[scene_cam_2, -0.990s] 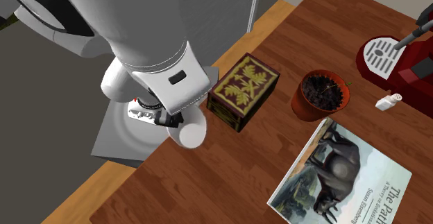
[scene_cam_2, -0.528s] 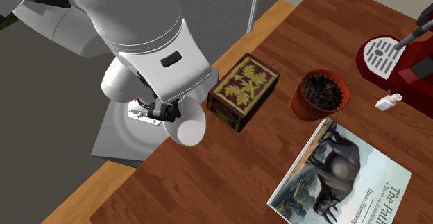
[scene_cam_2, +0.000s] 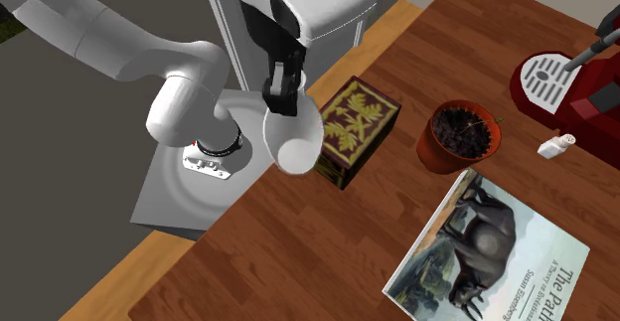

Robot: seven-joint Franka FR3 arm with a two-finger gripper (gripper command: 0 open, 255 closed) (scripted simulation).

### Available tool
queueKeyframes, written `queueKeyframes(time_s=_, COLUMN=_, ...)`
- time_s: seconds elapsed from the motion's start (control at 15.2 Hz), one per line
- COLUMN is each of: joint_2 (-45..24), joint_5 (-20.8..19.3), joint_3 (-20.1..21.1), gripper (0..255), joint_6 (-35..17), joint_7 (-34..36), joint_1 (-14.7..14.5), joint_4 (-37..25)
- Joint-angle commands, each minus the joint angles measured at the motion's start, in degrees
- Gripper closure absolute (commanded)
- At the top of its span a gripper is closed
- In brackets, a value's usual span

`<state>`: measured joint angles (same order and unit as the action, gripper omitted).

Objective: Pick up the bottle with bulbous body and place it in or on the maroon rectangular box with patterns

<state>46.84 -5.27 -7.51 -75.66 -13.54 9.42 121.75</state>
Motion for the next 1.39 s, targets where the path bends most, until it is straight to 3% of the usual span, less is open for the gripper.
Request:
queueKeyframes(time_s=0.0, joint_2=-2.01, joint_5=2.16, joint_3=2.67, gripper=255, joint_6=0.57, joint_7=2.87, joint_1=-0.65, joint_4=-2.42)
queueKeyframes(time_s=0.92, joint_2=-20.96, joint_5=10.04, joint_3=17.24, gripper=255, joint_6=4.64, joint_7=20.16, joint_1=-3.31, joint_4=-25.79)
queueKeyframes(time_s=1.32, joint_2=-18.91, joint_5=10.33, joint_3=17.40, gripper=255, joint_6=0.81, joint_7=20.11, joint_1=-3.50, joint_4=-19.93)
